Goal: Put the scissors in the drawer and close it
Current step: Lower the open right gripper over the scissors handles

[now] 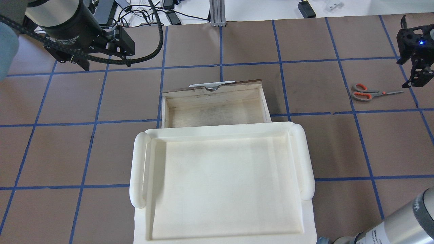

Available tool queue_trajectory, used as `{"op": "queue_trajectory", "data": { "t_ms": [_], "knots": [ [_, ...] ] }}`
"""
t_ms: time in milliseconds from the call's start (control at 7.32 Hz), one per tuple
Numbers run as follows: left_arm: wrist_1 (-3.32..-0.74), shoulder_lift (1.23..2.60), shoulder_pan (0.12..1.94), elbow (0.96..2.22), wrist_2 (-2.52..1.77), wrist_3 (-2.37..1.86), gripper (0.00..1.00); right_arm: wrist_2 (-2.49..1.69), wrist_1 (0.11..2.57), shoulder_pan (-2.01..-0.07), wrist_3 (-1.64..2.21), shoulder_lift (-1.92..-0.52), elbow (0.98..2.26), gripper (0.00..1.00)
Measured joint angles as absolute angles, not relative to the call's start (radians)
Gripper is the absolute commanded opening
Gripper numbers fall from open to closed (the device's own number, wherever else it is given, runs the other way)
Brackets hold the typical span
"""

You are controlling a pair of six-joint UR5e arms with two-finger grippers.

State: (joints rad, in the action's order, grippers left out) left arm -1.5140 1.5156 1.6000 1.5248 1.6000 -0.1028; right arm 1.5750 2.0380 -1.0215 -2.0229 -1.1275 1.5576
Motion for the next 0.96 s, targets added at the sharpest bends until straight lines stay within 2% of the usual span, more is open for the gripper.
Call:
{"op": "queue_trajectory", "data": {
  "t_ms": [547, 957],
  "knots": [
    [-1.514, 1.516, 1.6, 1.525, 1.6, -0.103, 1.0, 1.503, 2.136, -1.017, -2.149, -0.998, 1.559, 0.98],
    [-1.514, 1.516, 1.6, 1.525, 1.6, -0.103, 1.0, 1.496, 2.169, -1.017, -2.163, -0.975, 1.566, 0.96]
  ]
}}
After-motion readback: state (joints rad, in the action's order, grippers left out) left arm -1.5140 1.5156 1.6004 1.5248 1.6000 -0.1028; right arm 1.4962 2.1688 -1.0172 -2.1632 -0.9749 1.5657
